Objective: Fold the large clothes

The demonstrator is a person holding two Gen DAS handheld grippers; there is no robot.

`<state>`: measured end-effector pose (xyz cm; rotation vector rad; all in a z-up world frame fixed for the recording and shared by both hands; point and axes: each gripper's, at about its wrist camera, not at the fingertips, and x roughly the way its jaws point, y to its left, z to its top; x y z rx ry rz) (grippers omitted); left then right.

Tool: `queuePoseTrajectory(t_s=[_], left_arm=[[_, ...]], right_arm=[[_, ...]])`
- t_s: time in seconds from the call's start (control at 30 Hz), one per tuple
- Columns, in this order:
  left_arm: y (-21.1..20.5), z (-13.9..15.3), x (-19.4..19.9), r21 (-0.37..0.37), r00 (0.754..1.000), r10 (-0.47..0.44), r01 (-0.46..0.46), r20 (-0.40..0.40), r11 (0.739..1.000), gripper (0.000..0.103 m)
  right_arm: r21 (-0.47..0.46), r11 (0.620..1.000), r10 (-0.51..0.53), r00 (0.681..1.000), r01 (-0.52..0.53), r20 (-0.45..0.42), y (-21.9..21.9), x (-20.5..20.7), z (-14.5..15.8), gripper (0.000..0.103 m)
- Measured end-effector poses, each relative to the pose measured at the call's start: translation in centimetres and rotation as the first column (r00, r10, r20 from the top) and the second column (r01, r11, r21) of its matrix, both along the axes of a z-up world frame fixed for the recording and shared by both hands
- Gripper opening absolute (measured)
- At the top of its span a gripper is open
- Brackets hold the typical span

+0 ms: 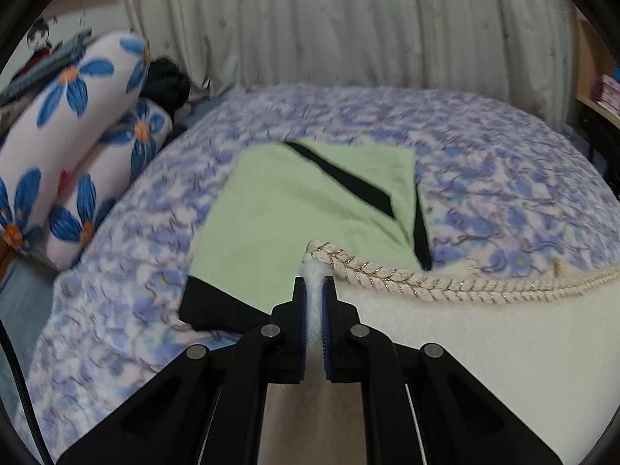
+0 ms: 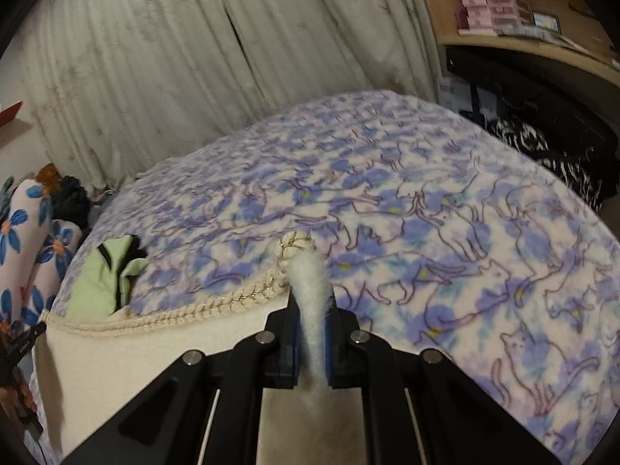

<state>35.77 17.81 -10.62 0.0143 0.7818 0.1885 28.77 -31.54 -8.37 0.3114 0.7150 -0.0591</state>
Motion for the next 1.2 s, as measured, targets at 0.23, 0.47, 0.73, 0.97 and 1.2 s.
queuePoseTrajectory(t_s=[0.23,0.47,0.73,0.97,1.2], left_arm=[[-0.1,-7.5,2.5,0.035,0.994,0.02,-0.016,-0.112,0.999,0.004],[0.4,-8.7,3.3,0.018,0.993,0.028,-0.026,-0.111,1.0,0.014],[0.1,-4.8,-1.0,0.067,0.996,0.081,-0.079,-0.027,0.995,0.029],[-5.1,-4.8,-4.7,0.009,0.994,-0.09,0.09,-0.056,0.996,0.029],[-4.9,-7.3,-3.6,0.034,0.993,-0.039,0.043,-0.107,0.998,0.033]], right_arm=[[-0.017,0.998,-0.064,0.976,0.062,-0.207,-0.3,3.7,-8.3,0.008],[0.014,0.996,-0.079,0.972,0.084,-0.223,-0.9,3.9,-8.6,0.015],[-0.041,0.997,-0.075,0.987,0.07,-0.143,1.1,0.9,-4.4,0.019],[-0.059,0.981,0.174,0.971,-0.186,-0.166,11.0,0.0,-3.6,0.019],[-0.099,0.973,0.189,0.963,-0.211,-0.195,13.0,0.7,-5.9,0.02]])
